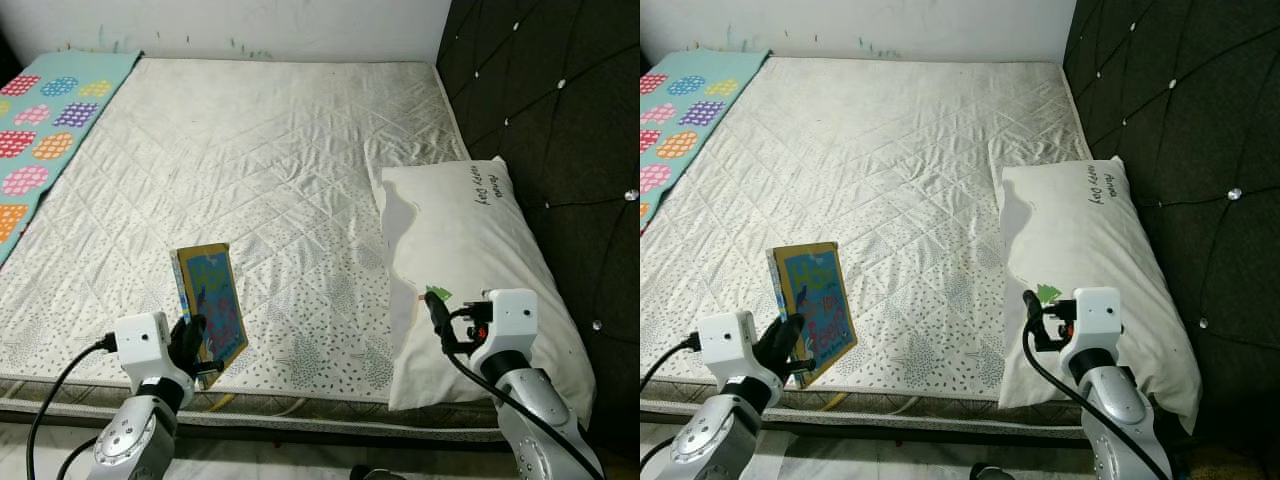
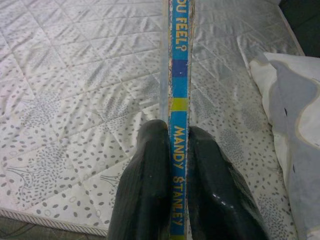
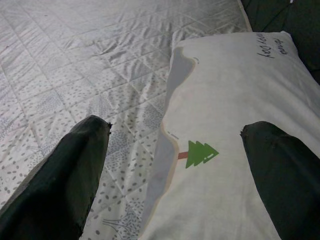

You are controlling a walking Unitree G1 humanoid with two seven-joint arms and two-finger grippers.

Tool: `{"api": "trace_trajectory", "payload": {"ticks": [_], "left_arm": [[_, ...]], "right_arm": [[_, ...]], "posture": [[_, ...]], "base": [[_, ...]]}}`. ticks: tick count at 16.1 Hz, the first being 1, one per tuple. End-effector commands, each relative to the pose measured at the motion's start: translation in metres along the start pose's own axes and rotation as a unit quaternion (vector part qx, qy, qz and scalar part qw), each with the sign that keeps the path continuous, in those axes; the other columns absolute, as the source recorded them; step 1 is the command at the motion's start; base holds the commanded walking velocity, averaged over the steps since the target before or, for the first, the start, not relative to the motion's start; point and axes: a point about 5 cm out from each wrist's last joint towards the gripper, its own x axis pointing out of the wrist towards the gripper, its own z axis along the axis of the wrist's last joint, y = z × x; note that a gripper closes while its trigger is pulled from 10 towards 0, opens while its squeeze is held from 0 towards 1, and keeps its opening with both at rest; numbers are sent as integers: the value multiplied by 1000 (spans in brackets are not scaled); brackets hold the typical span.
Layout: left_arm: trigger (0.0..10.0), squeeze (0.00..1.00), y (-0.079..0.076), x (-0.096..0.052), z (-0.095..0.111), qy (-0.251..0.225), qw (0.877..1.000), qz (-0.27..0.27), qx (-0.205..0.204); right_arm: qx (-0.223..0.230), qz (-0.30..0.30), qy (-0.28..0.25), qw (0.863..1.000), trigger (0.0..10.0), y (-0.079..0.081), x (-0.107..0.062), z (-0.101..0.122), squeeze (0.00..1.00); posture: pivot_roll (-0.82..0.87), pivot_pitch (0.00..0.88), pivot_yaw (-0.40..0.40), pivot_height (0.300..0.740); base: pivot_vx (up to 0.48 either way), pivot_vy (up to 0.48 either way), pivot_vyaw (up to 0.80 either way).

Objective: Clean up the room

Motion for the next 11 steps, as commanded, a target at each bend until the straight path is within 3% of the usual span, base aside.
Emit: {"api": "trace_trajectory", "payload": {"ticks": [1, 11], "left_arm": [[10000, 0, -2, -1, 9, -19, 1000, -2, 7], [10000, 0, -4, 2, 10, -20, 1000, 0, 15]], "right_arm": [[1, 8, 5, 1000, 10000, 2, -2, -1, 0], [-1, 15, 4, 1000, 10000, 3, 0, 0, 0]], "posture": [[-62, 170, 22, 740], [-62, 175, 20, 653]], "base": [[0, 0, 0], [0, 0, 0]]}}
